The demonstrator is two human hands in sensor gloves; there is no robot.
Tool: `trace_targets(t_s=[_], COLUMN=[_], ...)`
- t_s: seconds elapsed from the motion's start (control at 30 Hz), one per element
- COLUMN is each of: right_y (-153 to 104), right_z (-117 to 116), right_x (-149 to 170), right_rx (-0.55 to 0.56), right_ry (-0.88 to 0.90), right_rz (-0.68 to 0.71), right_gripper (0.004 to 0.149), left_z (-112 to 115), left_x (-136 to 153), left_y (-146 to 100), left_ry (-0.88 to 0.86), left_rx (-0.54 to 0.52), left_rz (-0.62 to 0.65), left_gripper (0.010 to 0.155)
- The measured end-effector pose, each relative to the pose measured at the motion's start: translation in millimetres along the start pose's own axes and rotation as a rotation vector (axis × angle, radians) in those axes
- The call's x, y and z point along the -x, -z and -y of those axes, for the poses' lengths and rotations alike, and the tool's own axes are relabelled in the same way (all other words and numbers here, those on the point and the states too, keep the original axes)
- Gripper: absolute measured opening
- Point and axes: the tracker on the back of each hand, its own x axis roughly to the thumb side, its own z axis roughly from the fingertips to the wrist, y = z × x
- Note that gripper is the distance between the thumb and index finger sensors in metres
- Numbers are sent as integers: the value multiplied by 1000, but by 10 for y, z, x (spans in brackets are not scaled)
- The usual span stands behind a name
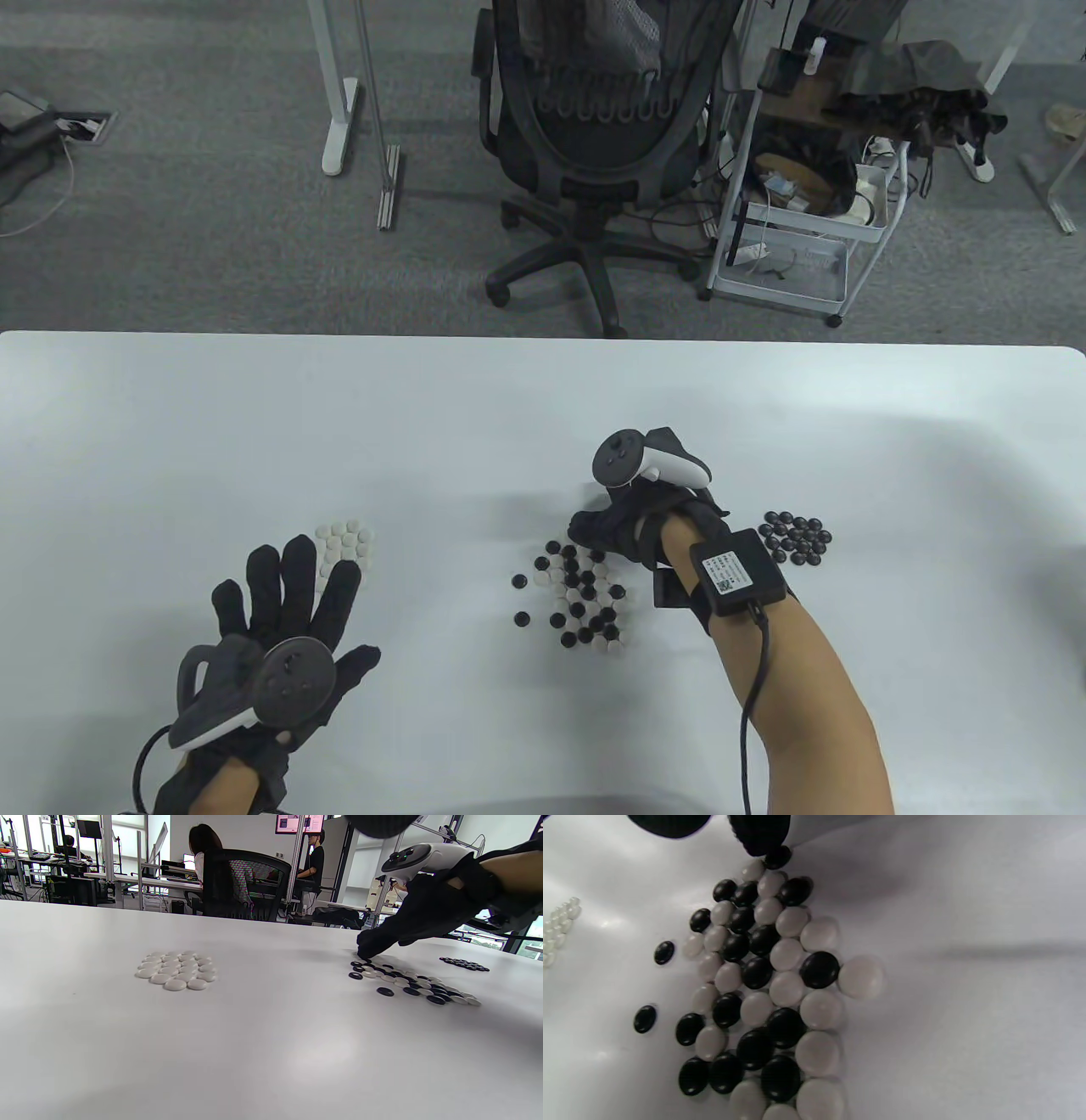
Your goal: Go stone sorting task
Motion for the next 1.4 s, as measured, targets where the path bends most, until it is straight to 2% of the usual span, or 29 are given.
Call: trace_targets(t_s=[0.17, 0.33, 0.53, 0.9, 1.13, 1.27, 1.4], right_y=[-71, -289, -511, -735, -797, -819, -739], right_z=[78, 141, 113, 105, 163, 238, 212], right_x=[219, 615, 1026, 1359, 1327, 1031, 578], right_rx=[12, 38, 66, 86, 106, 132, 87], right_ry=[-1, -39, -19, -62, -58, -78, -35], right_rz=[-59, -174, -240, -387, -431, -333, -112], right_gripper=[63, 62, 62, 62, 63, 62, 62], left_z=[8, 6, 19, 30, 25, 25, 25], left_x=[3, 6, -6, -18, -17, -14, -16], left_y=[3, 2, 21, 32, 33, 35, 35], left_ry=[5, -1, 13, 15, 14, 13, 14], left_rx=[10, 11, 17, 25, 21, 22, 25], left_rz=[-3, -2, 9, 6, 5, 5, 3], left_gripper=[78, 78, 78, 78, 78, 78, 78])
